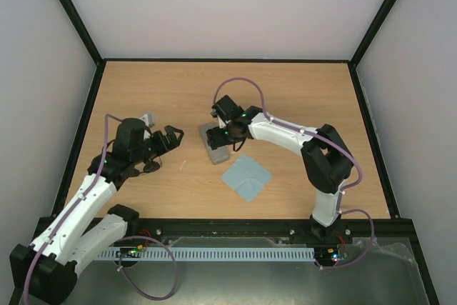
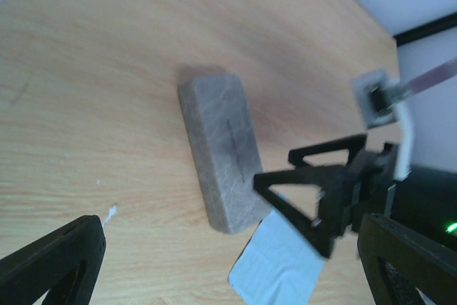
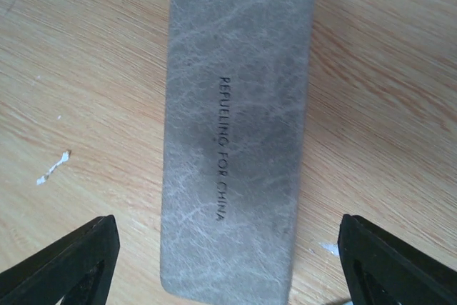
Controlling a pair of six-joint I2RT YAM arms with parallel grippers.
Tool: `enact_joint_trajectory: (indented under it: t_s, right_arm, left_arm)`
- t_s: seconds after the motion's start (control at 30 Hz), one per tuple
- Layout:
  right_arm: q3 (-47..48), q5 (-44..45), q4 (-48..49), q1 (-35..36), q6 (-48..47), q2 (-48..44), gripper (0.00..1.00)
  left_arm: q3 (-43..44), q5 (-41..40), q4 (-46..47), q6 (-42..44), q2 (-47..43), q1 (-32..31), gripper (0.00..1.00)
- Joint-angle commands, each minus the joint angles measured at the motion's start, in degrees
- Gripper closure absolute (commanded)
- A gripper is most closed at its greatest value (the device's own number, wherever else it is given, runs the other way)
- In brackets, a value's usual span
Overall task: Organize the sunglasses
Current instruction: Pick up the sunglasses case from the center of the board.
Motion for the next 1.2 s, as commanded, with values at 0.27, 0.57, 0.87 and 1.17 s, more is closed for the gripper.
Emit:
enact_joint_trajectory:
  t_s: [0.27, 0.57, 0.87, 1.17]
  right_arm:
    - [7.30, 17.78, -6.93, 7.40, -0.24, 7.70, 0.09]
    - [8.30, 19.90, -8.04, 7.43, -0.34, 9.83, 0.15]
    - [8.06, 18.94, -7.35, 7.43, -0.42, 10.40, 0.19]
    - [8.96, 18.52, -7.23, 7.51, -0.78, 11.74, 0.16]
  left_arm:
    - [5.12, -5.21, -6.81, 0.74, -4.53, 1.88, 0.00]
    - [3.50, -4.58, -6.73, 0.67, -5.84, 2.11, 0.01]
    - [2.27, -3.84, -6.31, 0.74, -6.35, 2.61, 0.00]
    - [1.89, -3.61, -6.31, 0.78, -6.54, 2.87, 0.00]
